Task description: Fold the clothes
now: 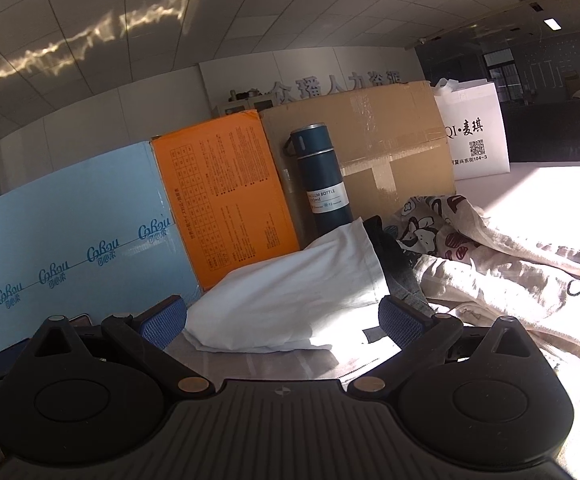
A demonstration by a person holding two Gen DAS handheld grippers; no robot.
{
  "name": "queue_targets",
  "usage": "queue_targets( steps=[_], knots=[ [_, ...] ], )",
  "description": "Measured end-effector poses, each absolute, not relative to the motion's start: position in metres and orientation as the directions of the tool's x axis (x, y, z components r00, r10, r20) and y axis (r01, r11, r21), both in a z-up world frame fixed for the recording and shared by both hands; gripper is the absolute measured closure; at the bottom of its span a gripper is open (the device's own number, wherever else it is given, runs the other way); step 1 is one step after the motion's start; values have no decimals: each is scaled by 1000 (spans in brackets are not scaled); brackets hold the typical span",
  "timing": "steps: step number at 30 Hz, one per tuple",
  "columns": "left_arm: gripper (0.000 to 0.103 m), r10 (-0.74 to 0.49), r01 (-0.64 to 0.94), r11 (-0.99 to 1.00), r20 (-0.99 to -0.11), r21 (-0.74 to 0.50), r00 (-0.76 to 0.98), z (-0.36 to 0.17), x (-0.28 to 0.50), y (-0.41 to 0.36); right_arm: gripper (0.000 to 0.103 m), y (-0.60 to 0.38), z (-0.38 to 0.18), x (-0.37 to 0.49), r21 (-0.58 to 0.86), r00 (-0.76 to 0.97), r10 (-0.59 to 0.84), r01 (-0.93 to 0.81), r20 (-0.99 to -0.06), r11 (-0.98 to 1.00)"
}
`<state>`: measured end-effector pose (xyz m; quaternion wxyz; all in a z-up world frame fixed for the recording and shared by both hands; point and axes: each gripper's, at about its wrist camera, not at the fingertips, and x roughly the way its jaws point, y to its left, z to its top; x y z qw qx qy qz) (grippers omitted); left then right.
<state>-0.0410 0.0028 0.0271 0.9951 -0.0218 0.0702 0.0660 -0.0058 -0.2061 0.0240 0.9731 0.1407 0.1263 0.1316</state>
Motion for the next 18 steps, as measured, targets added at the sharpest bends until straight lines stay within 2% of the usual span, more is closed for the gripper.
queue_targets(
  steps=[9, 18],
  knots=[
    [0, 221, -228, 973, -129, -38, 967, 37, -82, 13, 0, -205, 22, -12, 364, 915, 373, -298, -155, 882],
    [0, 315, -316, 949, -86, 3, 945, 48, -136, 29, 0, -201, 22, -28, 412, 854, 519, -468, -14, 782]
  ],
)
